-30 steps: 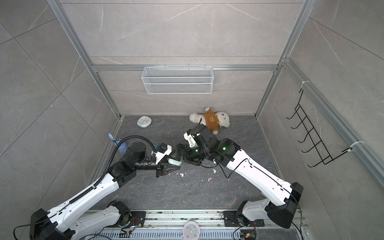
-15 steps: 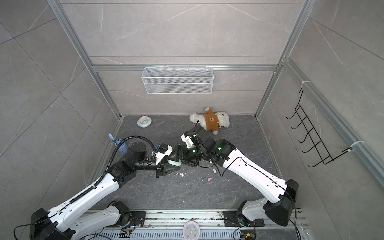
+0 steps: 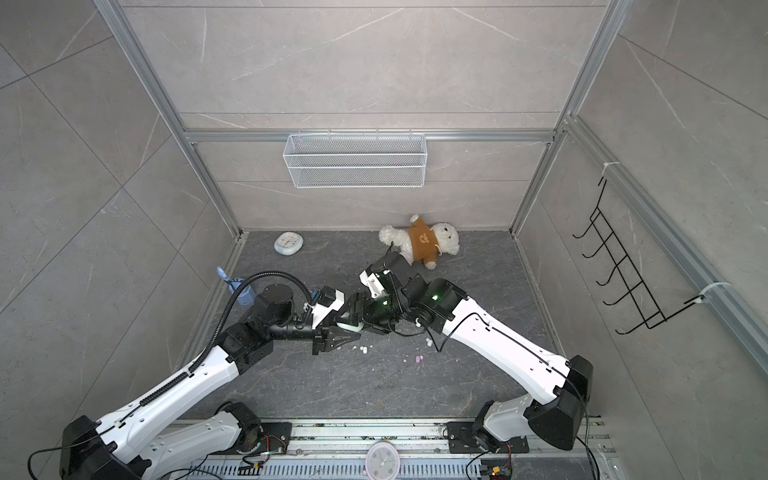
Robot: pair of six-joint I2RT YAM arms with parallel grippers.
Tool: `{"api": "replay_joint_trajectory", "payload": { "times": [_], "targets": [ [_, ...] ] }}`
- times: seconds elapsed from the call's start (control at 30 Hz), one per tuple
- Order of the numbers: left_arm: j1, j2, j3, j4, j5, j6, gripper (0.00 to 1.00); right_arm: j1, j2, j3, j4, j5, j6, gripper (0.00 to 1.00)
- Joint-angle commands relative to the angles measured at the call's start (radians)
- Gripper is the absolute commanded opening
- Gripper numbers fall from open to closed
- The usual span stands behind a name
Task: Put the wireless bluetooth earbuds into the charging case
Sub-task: 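Grasp the closed case with the right gripper while the left gripper opens, then carry the case away from the left gripper and lower it onto the table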
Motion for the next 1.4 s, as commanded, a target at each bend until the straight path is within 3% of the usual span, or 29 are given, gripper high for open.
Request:
{"api": "replay_joint_trajectory", "payload": {
  "times": [0.0, 0.27, 0.6, 0.77, 0.97, 1.17, 1.37],
  "targets": [
    [-0.006, 0.000, 0.042, 0.025, 0.003, 0.023, 0.22, 0.011, 0.009, -0.008, 0.024, -0.017, 0.013, 0.55],
    [-0.007, 0.010, 0.045, 0.034, -0.003, 0.015, 0.28, 0.011, -0.003, -0.009, 0.024, -0.002, 0.013, 0.48],
    [-0.006, -0.023, 0.006, 0.066, -0.084, -0.049, 1.00, -0.063, -0.088, -0.086, -0.037, 0.063, -0.002, 0.46],
    [-0.006, -0.054, -0.034, 0.065, -0.203, -0.099, 1.00, -0.195, -0.144, -0.141, -0.141, 0.114, -0.093, 0.46],
    [-0.005, -0.060, -0.079, 0.060, -0.348, -0.165, 1.00, -0.469, -0.169, -0.243, -0.194, 0.204, -0.266, 0.46],
    [-0.005, -0.058, -0.103, 0.068, -0.431, -0.210, 1.00, -0.705, -0.104, -0.325, -0.108, 0.342, -0.399, 0.46],
    [-0.005, -0.058, -0.115, 0.050, -0.483, -0.225, 1.00, -0.838, 0.042, -0.371, 0.054, 0.423, -0.435, 0.46]
  ]
}}
